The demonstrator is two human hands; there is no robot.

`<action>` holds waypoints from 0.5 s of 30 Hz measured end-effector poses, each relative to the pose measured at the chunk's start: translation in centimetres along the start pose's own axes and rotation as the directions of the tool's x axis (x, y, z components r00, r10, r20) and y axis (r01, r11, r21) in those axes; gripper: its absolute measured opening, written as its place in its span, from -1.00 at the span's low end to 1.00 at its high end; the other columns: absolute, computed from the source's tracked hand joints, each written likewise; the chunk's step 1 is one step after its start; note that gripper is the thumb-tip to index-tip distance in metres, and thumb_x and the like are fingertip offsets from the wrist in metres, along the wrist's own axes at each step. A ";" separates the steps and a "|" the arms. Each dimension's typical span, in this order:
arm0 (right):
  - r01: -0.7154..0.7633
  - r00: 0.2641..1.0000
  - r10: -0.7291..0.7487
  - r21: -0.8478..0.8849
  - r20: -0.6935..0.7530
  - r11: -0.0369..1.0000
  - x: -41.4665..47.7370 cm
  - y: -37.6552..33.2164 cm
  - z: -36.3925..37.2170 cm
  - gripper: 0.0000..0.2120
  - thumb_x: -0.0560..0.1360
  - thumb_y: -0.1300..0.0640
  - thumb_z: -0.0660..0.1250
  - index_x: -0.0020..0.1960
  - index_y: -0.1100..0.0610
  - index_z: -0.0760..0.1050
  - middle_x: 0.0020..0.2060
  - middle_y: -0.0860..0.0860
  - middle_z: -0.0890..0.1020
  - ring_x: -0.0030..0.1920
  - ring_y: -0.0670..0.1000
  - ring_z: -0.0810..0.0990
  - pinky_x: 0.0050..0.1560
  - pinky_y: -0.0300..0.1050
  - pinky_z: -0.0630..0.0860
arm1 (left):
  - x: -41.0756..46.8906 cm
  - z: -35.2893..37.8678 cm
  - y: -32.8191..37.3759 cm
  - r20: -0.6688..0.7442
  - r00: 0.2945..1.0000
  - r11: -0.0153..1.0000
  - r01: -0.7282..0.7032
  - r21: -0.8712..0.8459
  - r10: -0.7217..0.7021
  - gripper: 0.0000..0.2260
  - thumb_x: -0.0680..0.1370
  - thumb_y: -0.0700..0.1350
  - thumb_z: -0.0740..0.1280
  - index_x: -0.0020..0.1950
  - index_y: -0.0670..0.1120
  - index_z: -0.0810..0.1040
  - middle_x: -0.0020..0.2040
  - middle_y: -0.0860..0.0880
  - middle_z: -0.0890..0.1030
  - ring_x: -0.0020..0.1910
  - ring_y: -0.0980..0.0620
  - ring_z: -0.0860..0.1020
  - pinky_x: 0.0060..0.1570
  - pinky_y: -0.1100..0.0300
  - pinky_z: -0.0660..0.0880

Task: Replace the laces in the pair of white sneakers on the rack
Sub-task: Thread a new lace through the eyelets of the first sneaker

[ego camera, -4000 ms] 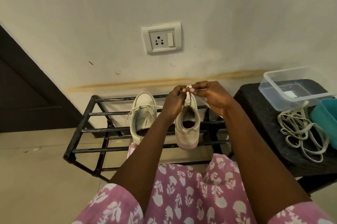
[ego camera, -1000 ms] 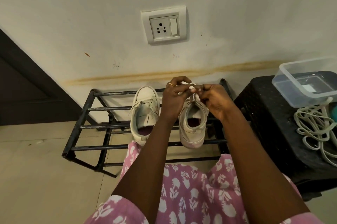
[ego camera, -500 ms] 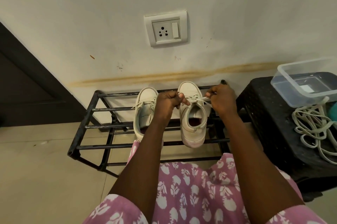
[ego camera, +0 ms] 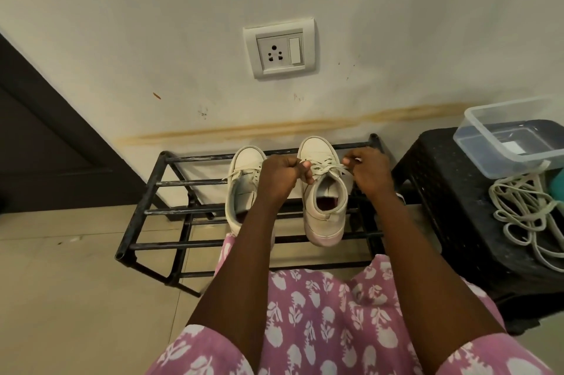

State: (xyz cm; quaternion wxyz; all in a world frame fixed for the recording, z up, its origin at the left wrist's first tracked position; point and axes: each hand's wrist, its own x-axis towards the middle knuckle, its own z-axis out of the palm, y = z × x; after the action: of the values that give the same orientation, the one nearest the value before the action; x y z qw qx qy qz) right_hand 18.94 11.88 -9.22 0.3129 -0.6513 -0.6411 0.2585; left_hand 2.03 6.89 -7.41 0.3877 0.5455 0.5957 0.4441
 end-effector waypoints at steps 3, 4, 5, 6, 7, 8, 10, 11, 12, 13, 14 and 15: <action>-0.084 0.995 0.073 0.206 0.062 0.975 -0.2 0.9 -2.0 -0.78 0.57 0.23 0.23 0.18 0.20 0.55 0.09 0.15 0.62 0.05 0.07 0.59 0.14 -0.02 0.52 | 0.1 -1.1 0.6 -0.030 0.999 0.997 -0.034 -0.072 0.032 -0.71 0.59 -0.15 0.24 -0.27 -0.09 0.64 -0.30 0.01 0.67 -0.40 0.11 0.56 -0.37 0.35 0.43; -0.115 0.993 0.102 0.218 0.067 0.969 -0.2 1.2 -2.6 -0.77 0.57 0.24 0.22 0.19 0.20 0.53 0.10 0.16 0.60 0.09 0.10 0.58 0.18 0.03 0.50 | 0.3 -1.5 0.8 -0.057 0.998 0.997 -0.043 -0.065 0.040 -0.75 0.60 -0.17 0.22 -0.17 -0.09 0.66 -0.20 -0.02 0.69 -0.37 0.15 0.57 -0.37 0.39 0.44; -0.129 0.990 0.116 0.192 0.076 0.973 -0.2 1.5 -3.1 -0.78 0.57 0.24 0.22 0.19 0.21 0.52 0.11 0.17 0.59 0.12 0.12 0.56 0.20 0.03 0.48 | 0.4 -1.8 0.9 -0.085 0.995 0.999 -0.053 -0.011 0.052 -0.79 0.58 -0.22 0.22 -0.08 -0.08 0.65 -0.09 -0.05 0.69 -0.30 0.18 0.58 -0.32 0.41 0.45; -0.129 0.988 0.117 0.129 0.100 0.983 -0.1 1.7 -3.6 -0.77 0.56 0.24 0.23 0.19 0.23 0.52 0.12 0.17 0.59 0.14 0.12 0.55 0.21 -0.01 0.46 | 0.6 -2.2 1.0 -0.097 0.992 0.994 -0.067 0.086 0.076 -0.76 0.55 -0.29 0.22 -0.01 -0.07 0.65 0.00 -0.05 0.68 -0.20 0.18 0.58 -0.23 0.42 0.45; -0.115 0.984 0.107 0.048 0.141 0.992 -0.1 1.7 -4.0 -0.77 0.56 0.24 0.25 0.18 0.23 0.54 0.13 0.16 0.59 0.16 0.11 0.53 0.19 -0.06 0.41 | 0.8 -2.3 0.9 -0.074 0.992 0.975 -0.084 0.204 0.100 -0.69 0.50 -0.36 0.21 0.06 -0.08 0.64 0.08 -0.05 0.66 -0.08 0.15 0.57 -0.10 0.41 0.44; -0.091 0.977 0.094 -0.027 0.189 0.996 -0.1 1.6 -4.3 -0.77 0.54 0.26 0.26 0.17 0.24 0.56 0.14 0.15 0.59 0.17 0.09 0.52 0.18 -0.09 0.38 | 1.0 -2.3 0.8 -0.014 0.994 0.945 -0.099 0.313 0.109 -0.62 0.46 -0.41 0.19 0.12 -0.09 0.63 0.15 -0.05 0.63 0.04 0.10 0.56 0.07 0.38 0.41; -0.054 0.954 0.092 -0.140 0.287 0.989 -0.2 1.3 -4.6 -0.76 0.51 0.30 0.29 0.16 0.25 0.57 0.16 0.15 0.59 0.17 0.09 0.51 0.15 -0.13 0.37 | 1.4 -2.1 0.3 0.134 0.989 0.827 -0.133 0.547 0.070 -0.55 0.45 -0.41 0.19 0.24 -0.06 0.57 0.25 -0.02 0.57 0.26 0.02 0.49 0.43 0.10 0.18; -0.042 0.936 0.108 -0.198 0.335 0.979 -0.3 1.2 -4.5 -0.74 0.51 0.29 0.31 0.19 0.23 0.55 0.17 0.15 0.58 0.17 0.09 0.51 0.12 -0.15 0.37 | 1.5 -1.9 0.0 0.173 0.984 0.737 -0.140 0.662 0.032 -0.55 0.48 -0.36 0.21 0.29 0.00 0.53 0.28 0.02 0.54 0.32 0.04 0.44 0.49 -0.04 -0.03; -0.025 0.917 0.126 -0.260 0.379 0.965 -0.4 1.0 -4.4 -0.71 0.51 0.27 0.32 0.23 0.22 0.53 0.19 0.16 0.56 0.17 0.10 0.51 0.11 -0.16 0.38 | 1.6 -1.9 -0.3 0.182 0.983 0.658 -0.137 0.740 0.001 -0.58 0.51 -0.29 0.23 0.30 0.07 0.50 0.28 0.07 0.53 0.34 0.08 0.41 0.46 -0.11 -0.19; 0.002 0.897 0.141 -0.322 0.418 0.947 -0.6 0.9 -4.2 -0.69 0.51 0.27 0.32 0.25 0.21 0.52 0.20 0.16 0.56 0.17 0.10 0.51 0.12 -0.16 0.39 | 1.7 -1.9 -0.6 0.172 0.985 0.615 -0.127 0.778 -0.015 -0.62 0.54 -0.23 0.24 0.29 0.12 0.51 0.25 0.09 0.55 0.33 0.10 0.41 0.43 -0.13 -0.28; 0.026 0.882 0.154 -0.372 0.446 0.928 -0.7 0.9 -4.0 -0.70 0.51 0.27 0.32 0.24 0.21 0.52 0.19 0.17 0.56 0.17 0.11 0.52 0.13 -0.14 0.40 | 1.8 -1.9 -0.7 0.155 0.988 0.607 -0.111 0.787 -0.021 -0.67 0.55 -0.19 0.25 0.25 0.14 0.54 0.20 0.10 0.57 0.29 0.10 0.43 0.42 -0.13 -0.32; 0.044 0.874 0.160 -0.402 0.459 0.915 -0.8 1.0 -3.9 -0.72 0.50 0.28 0.33 0.21 0.23 0.54 0.16 0.17 0.57 0.15 0.11 0.52 0.12 -0.13 0.41 | 1.9 -1.9 -0.7 0.141 0.990 0.617 -0.097 0.781 -0.023 -0.73 0.56 -0.15 0.26 0.19 0.12 0.58 0.14 0.08 0.60 0.24 0.08 0.47 0.42 -0.12 -0.34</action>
State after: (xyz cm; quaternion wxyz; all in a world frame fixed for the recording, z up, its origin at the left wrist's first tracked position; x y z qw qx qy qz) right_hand 22.44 10.80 -7.35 -0.0048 -0.6353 -0.7174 0.2857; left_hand -0.23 8.60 -7.49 0.1409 0.7013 0.6903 0.1087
